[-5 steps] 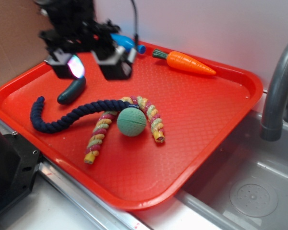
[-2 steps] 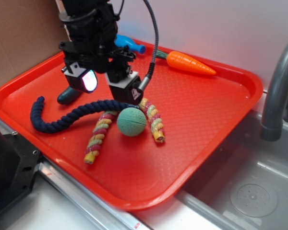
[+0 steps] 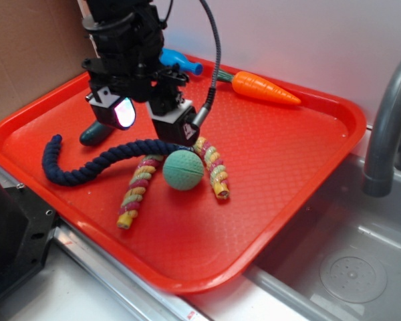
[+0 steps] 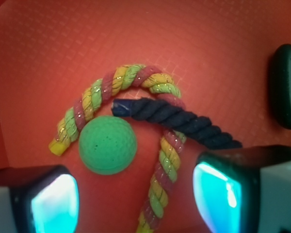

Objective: Grab the green ball.

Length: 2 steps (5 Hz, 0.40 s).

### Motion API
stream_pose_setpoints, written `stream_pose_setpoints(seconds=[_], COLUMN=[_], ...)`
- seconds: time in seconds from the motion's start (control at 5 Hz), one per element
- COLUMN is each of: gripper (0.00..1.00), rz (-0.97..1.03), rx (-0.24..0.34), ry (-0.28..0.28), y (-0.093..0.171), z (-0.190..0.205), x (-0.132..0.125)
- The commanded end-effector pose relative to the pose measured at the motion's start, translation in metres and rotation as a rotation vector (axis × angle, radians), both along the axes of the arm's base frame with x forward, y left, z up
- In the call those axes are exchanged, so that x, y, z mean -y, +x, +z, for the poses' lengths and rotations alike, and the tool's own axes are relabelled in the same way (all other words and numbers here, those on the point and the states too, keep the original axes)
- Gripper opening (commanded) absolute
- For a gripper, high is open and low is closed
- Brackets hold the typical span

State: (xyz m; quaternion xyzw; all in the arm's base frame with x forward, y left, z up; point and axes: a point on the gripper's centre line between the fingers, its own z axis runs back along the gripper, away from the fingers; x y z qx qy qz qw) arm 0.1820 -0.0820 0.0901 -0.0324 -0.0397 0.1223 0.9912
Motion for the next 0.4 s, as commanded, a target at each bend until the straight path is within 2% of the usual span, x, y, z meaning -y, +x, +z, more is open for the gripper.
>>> stream_pose_setpoints(seconds=[0.0,0.2], gripper=[1.00,1.00], rz=[-0.001,0.200], rx=[0.032,-0.075], ry=[-0.005,0.045], y=[0.007,-0.025], z=[0.008,-0.034], x=[0.002,0.029])
